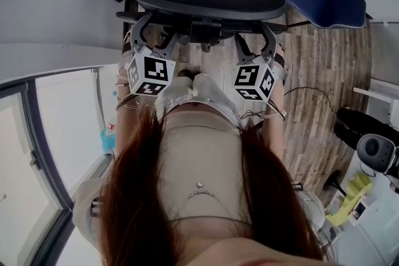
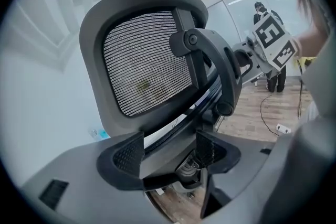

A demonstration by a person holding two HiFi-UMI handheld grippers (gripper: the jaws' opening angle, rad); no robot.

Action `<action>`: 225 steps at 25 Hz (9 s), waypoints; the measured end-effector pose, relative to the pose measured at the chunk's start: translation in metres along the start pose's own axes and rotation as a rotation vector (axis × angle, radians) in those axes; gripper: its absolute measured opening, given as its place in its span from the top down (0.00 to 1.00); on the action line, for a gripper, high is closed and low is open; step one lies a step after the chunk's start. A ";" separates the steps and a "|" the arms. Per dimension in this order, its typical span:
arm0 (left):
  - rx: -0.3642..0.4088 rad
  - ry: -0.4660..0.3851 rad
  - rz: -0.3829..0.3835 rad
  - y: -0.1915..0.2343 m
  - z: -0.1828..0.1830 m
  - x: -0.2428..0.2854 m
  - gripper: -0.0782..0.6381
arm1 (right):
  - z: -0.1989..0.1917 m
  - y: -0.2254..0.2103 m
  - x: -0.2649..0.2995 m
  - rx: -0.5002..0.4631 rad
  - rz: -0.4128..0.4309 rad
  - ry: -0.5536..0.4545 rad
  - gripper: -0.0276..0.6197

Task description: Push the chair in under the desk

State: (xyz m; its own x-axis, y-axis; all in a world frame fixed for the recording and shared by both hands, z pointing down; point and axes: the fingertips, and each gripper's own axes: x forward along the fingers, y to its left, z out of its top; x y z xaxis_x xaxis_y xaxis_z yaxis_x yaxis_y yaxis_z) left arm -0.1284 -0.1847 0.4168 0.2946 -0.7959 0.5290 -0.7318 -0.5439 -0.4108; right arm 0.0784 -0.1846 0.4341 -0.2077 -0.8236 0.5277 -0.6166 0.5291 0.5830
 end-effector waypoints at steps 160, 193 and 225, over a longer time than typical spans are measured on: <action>0.011 -0.056 0.025 0.061 0.068 0.140 0.46 | 0.006 -0.110 0.131 0.027 -0.060 -0.008 0.48; 0.011 -0.072 0.013 0.077 0.084 0.171 0.46 | 0.009 -0.135 0.161 0.035 -0.070 -0.006 0.48; 0.017 -0.090 0.010 0.078 0.082 0.174 0.46 | 0.009 -0.137 0.170 0.024 -0.083 0.005 0.47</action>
State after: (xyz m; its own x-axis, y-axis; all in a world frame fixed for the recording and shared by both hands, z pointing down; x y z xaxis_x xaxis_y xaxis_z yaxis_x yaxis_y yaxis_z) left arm -0.0836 -0.3869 0.4156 0.3421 -0.8215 0.4561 -0.7247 -0.5397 -0.4285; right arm 0.1209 -0.3993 0.4387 -0.1507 -0.8635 0.4814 -0.6500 0.4535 0.6098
